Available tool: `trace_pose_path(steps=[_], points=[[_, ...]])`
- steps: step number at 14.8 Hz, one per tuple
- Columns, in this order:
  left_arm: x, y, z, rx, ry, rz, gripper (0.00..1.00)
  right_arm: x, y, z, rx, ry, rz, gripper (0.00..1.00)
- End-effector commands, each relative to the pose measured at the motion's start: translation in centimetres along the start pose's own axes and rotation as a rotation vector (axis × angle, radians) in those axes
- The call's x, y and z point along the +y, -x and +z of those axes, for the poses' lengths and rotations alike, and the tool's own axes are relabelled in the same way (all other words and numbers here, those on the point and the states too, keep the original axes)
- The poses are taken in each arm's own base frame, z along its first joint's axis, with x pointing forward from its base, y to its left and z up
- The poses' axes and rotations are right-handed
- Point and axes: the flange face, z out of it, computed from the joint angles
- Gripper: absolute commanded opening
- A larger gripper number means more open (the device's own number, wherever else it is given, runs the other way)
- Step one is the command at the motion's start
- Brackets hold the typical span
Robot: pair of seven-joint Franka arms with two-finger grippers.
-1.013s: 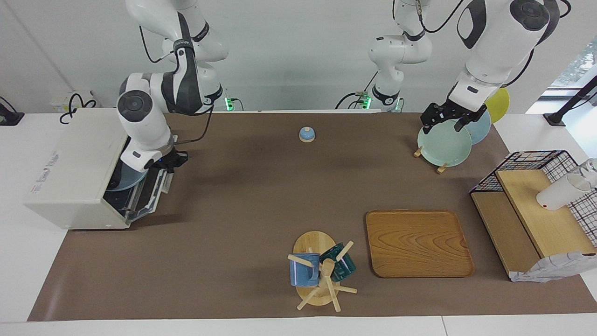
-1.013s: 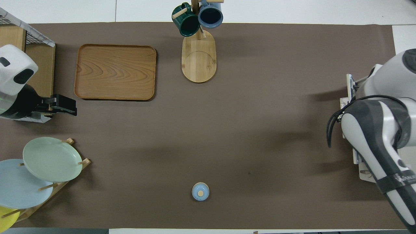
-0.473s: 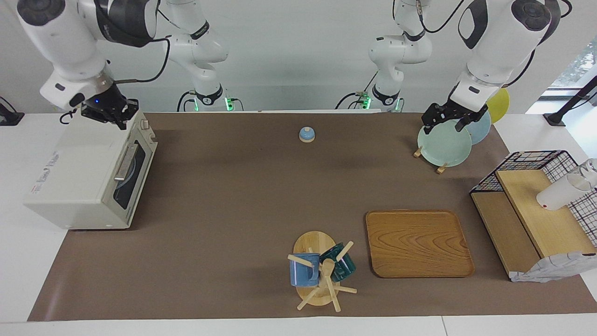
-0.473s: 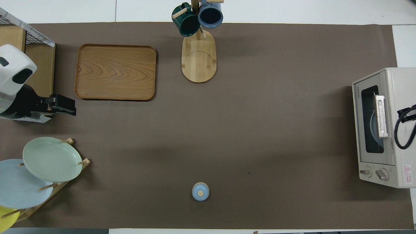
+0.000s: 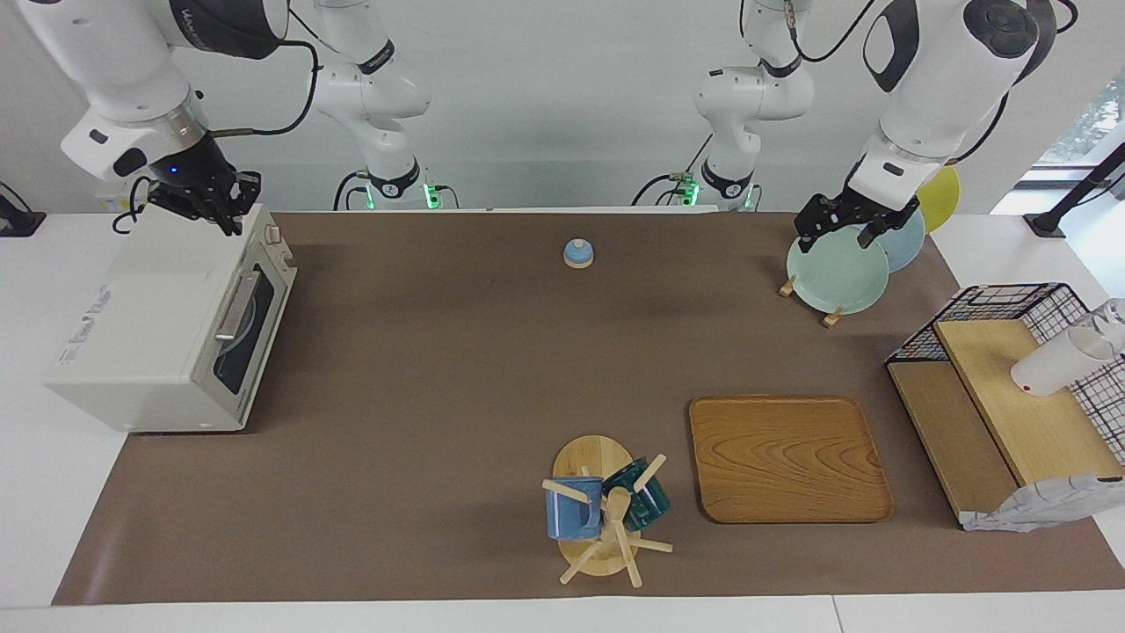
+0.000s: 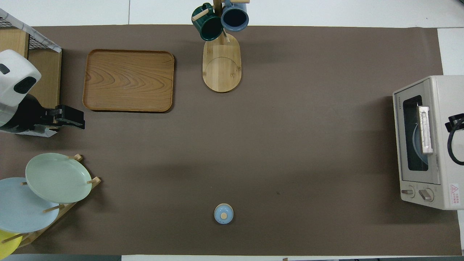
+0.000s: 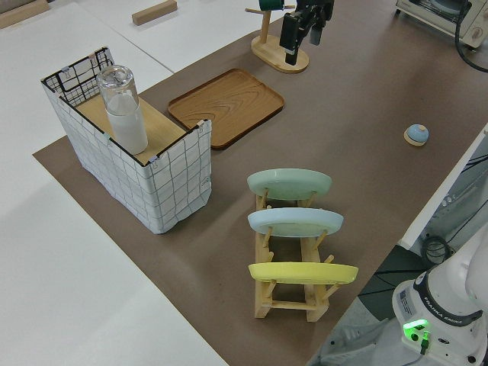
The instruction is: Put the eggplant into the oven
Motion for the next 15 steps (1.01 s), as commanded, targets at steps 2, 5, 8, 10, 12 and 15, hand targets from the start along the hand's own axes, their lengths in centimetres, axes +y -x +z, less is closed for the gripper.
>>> trace_pose_path(steps=[2, 5, 8, 10, 12, 15], points=[[-0.6, 0.7, -0.4, 0.003, -0.005, -0.004, 1.00, -0.4, 0.4, 0.0, -0.005, -0.015, 0.025, 1.00], [-0.6, 0.7, -0.4, 0.003, -0.005, -0.004, 1.00, 0.6, 1.0, -0.2, -0.004, -0.023, 0.067, 1.00], [-0.6, 0.7, -0.4, 0.003, -0.005, -0.004, 1.00, 0.3, 0.6, -0.4, 0.012, -0.024, 0.110, 1.00], [-0.6, 0.7, -0.4, 0.003, -0.005, -0.004, 1.00, 0.5, 0.9, -0.4, 0.000, -0.029, 0.116, 1.00], [-0.5, 0.7, -0.4, 0.003, -0.005, -0.003, 1.00, 0.5, 0.5, -0.3, 0.008, -0.044, 0.117, 1.00], [-0.6, 0.7, -0.4, 0.003, -0.005, -0.004, 1.00, 0.6, 0.5, -0.6, 0.023, -0.064, 0.121, 1.00]])
